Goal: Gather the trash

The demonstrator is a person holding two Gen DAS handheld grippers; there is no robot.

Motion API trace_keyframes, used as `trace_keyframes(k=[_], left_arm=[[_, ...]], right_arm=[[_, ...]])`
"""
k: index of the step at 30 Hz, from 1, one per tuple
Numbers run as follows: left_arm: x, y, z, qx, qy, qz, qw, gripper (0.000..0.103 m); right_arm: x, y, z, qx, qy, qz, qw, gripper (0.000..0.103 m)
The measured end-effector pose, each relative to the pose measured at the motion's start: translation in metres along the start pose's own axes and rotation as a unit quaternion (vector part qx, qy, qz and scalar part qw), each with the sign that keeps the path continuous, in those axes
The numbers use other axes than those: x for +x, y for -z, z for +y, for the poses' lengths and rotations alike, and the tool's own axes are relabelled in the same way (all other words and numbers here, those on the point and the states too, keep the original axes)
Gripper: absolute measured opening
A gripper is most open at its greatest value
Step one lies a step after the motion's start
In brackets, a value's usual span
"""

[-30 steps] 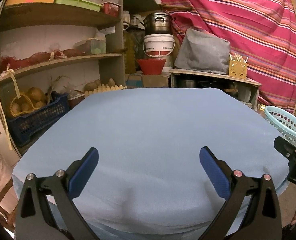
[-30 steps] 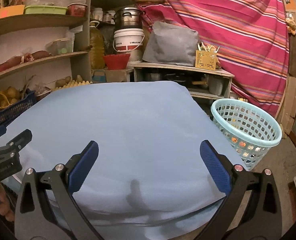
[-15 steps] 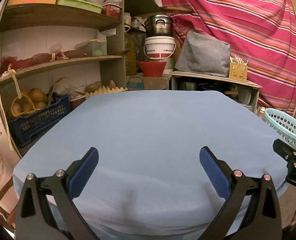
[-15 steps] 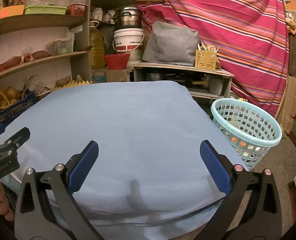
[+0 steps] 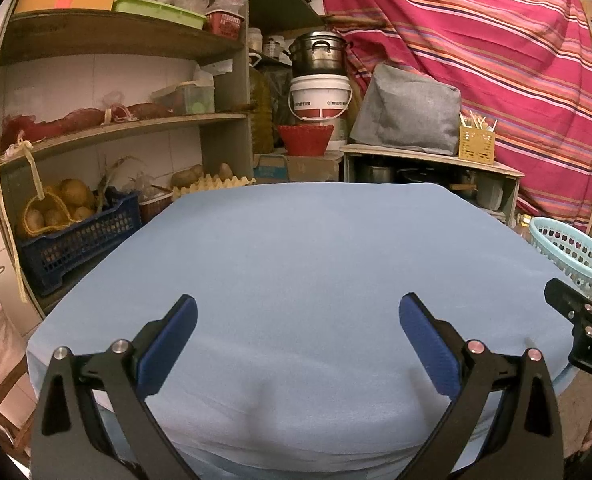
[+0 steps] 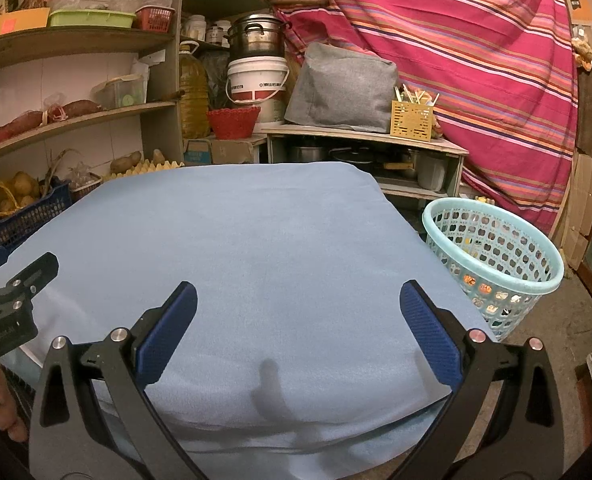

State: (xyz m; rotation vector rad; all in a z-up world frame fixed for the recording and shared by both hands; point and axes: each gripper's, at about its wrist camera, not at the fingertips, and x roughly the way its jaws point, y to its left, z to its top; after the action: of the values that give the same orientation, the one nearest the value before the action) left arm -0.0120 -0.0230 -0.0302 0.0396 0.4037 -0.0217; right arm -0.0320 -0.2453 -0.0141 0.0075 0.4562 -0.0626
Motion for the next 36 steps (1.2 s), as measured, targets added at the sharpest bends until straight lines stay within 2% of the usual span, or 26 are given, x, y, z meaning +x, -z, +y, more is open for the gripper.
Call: trace_keyframes(k=[36], left_arm=[[0.003,-0.006,0.010,0.003,-0.003,-0.007,1.0000,0.099]], right_arm=[[-0.002,-0.005,-0.009,0.002,0.002,-0.002,1.000,0.099]])
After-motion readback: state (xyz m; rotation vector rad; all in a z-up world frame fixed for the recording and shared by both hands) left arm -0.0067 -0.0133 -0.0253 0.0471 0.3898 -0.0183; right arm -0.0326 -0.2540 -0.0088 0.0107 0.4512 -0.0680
